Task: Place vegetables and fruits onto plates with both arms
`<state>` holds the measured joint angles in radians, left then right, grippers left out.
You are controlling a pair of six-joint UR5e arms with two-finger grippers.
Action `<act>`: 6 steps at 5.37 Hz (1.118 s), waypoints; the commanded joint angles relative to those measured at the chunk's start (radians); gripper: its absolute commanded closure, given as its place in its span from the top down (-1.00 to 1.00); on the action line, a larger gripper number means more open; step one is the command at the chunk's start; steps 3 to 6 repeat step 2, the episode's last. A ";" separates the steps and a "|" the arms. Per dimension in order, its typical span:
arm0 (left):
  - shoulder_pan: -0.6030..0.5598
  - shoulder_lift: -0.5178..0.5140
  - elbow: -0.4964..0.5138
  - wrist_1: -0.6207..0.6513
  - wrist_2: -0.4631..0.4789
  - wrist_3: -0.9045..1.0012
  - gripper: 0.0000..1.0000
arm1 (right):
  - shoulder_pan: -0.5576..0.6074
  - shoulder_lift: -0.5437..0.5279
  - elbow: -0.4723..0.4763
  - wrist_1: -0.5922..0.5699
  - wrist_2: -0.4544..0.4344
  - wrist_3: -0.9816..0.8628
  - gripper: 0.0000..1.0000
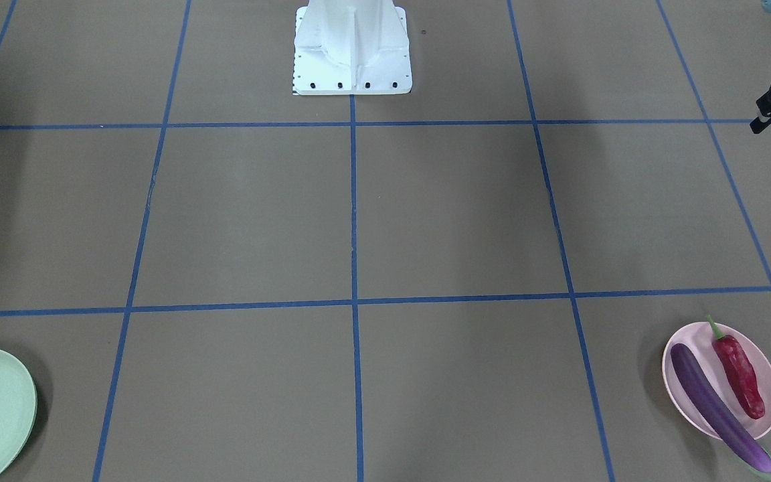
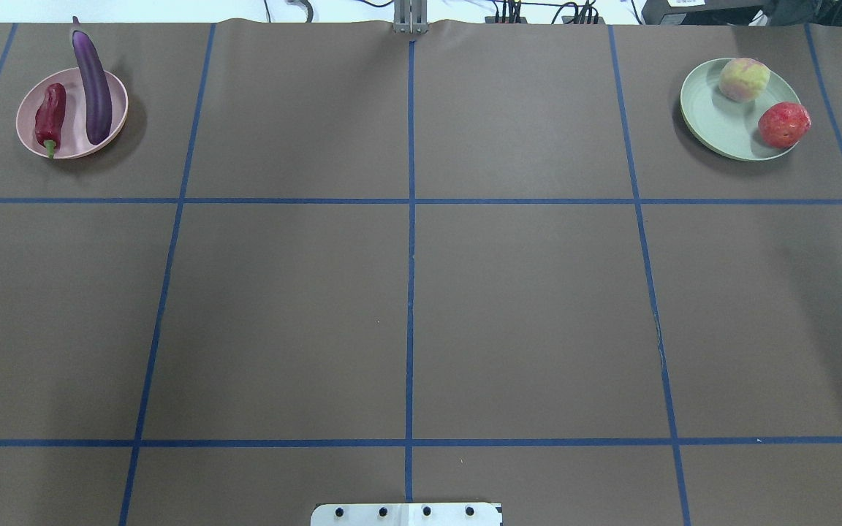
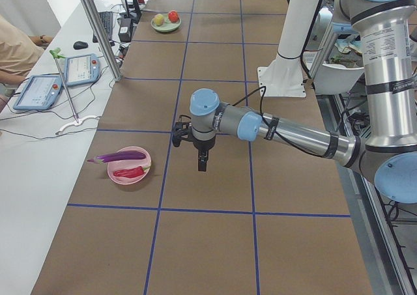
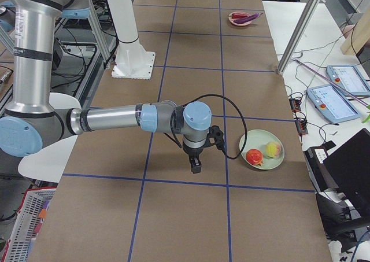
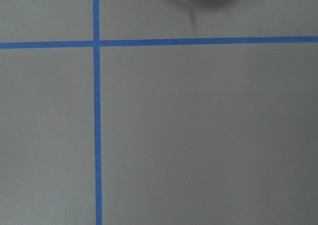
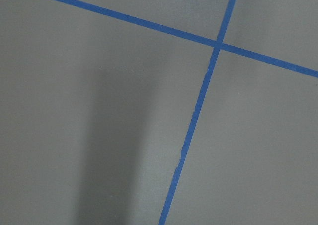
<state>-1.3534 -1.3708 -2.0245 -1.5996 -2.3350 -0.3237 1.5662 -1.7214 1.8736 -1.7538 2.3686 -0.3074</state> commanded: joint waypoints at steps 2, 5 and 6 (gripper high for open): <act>-0.023 0.009 0.046 0.001 0.003 0.003 1.00 | 0.000 -0.010 0.038 0.000 0.001 0.017 1.00; -0.023 0.009 0.046 0.001 0.003 0.003 1.00 | 0.000 -0.010 0.038 0.000 0.001 0.017 1.00; -0.023 0.009 0.046 0.001 0.003 0.003 1.00 | 0.000 -0.010 0.038 0.000 0.001 0.017 1.00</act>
